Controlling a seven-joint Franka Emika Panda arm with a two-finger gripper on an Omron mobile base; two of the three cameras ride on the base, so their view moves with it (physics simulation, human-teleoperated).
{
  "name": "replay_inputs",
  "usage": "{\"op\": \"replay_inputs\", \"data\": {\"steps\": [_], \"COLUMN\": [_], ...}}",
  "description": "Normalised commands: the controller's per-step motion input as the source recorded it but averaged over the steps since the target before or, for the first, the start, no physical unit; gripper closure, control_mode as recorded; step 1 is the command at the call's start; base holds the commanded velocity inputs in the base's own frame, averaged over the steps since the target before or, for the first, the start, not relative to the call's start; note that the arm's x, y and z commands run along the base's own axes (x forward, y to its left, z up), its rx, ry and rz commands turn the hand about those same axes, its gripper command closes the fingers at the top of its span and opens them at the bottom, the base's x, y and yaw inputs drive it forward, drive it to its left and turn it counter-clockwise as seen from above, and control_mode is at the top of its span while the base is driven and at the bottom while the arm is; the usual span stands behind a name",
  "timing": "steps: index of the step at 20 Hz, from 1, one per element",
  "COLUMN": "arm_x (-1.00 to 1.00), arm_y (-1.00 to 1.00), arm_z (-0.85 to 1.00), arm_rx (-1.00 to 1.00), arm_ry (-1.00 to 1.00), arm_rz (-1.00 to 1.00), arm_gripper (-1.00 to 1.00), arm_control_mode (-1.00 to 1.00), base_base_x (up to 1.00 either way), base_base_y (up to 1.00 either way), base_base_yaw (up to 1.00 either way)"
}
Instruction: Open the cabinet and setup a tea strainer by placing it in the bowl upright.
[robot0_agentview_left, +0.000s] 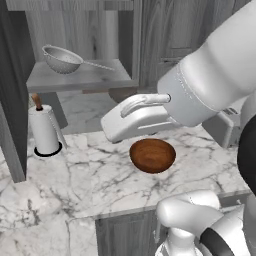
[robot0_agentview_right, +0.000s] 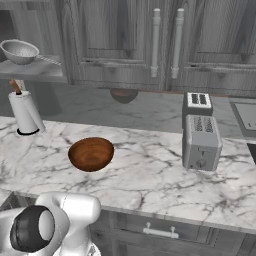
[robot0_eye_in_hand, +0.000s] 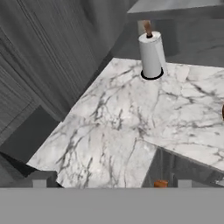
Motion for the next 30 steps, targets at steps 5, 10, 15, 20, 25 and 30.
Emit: {"op": "replay_inputs", "data": {"steps": [5,10,15,20,25,30], "arm_x": [0.28,0.35,0.32,0.35,0.32,0.27], "arm_y": [-0.31,-0.16,-0.23,-0.25,-0.09,-0.03], "arm_z": [-0.14,-0.07,-0.37,-0.24,0.0,-0.2], "arm_rx": [-0.3,-0.29,-0.18,-0.08,-0.04,-0.07], "arm_ry": [0.06,0.02,0.0,-0.02,-0.2,-0.24], "arm_rz": [-0.1,-0.02,0.0,0.0,0.07,0.04], "arm_gripper": [-1.0,-1.0,-1.0,-1.0,-1.0,-1.0], "arm_control_mode": [-1.0,-1.0,-1.0,-1.0,-1.0,-1.0], "base_base_x": [0.0,0.0,0.0,0.0,0.0,0.0], "base_base_y": [0.0,0.0,0.0,0.0,0.0,0.0], "base_base_yaw": [0.0,0.0,0.0,0.0,0.0,0.0]}}
